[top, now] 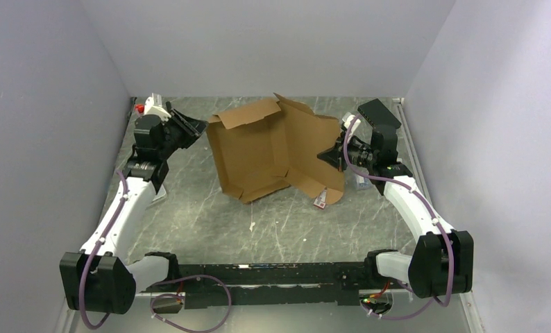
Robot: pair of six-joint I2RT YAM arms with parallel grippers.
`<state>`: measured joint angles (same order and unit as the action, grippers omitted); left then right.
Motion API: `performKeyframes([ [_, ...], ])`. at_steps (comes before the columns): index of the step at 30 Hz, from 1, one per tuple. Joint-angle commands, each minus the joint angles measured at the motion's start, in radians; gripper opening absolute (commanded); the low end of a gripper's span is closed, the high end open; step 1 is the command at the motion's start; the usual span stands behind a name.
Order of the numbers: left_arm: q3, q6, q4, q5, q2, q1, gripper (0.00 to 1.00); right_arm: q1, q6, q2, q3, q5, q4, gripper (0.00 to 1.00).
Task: Fold the paper box
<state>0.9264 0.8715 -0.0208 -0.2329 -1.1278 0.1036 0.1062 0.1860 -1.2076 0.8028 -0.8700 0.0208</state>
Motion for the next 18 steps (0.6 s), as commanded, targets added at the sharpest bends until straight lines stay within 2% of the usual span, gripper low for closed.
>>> performKeyframes([
  [1,0.062,-0.067,-0.022,0.031,-0.017,0.012,0.32,0.012,-0.013,0.011,0.002,-0.076,-0.002,0.0],
  [9,0.135,-0.142,-0.09,0.083,-0.044,0.047,0.27,0.011,-0.023,0.028,-0.006,-0.094,-0.016,0.0],
  [14,0.127,-0.182,-0.104,0.118,-0.018,0.047,0.26,0.01,-0.029,0.021,-0.002,-0.077,-0.015,0.0],
  [16,0.114,-0.172,-0.088,0.104,-0.011,0.047,0.29,0.01,-0.031,0.018,-0.002,-0.077,-0.016,0.0],
  [18,0.11,-0.144,-0.075,0.083,-0.017,0.047,0.36,0.01,-0.031,0.019,-0.004,-0.077,-0.016,0.0],
])
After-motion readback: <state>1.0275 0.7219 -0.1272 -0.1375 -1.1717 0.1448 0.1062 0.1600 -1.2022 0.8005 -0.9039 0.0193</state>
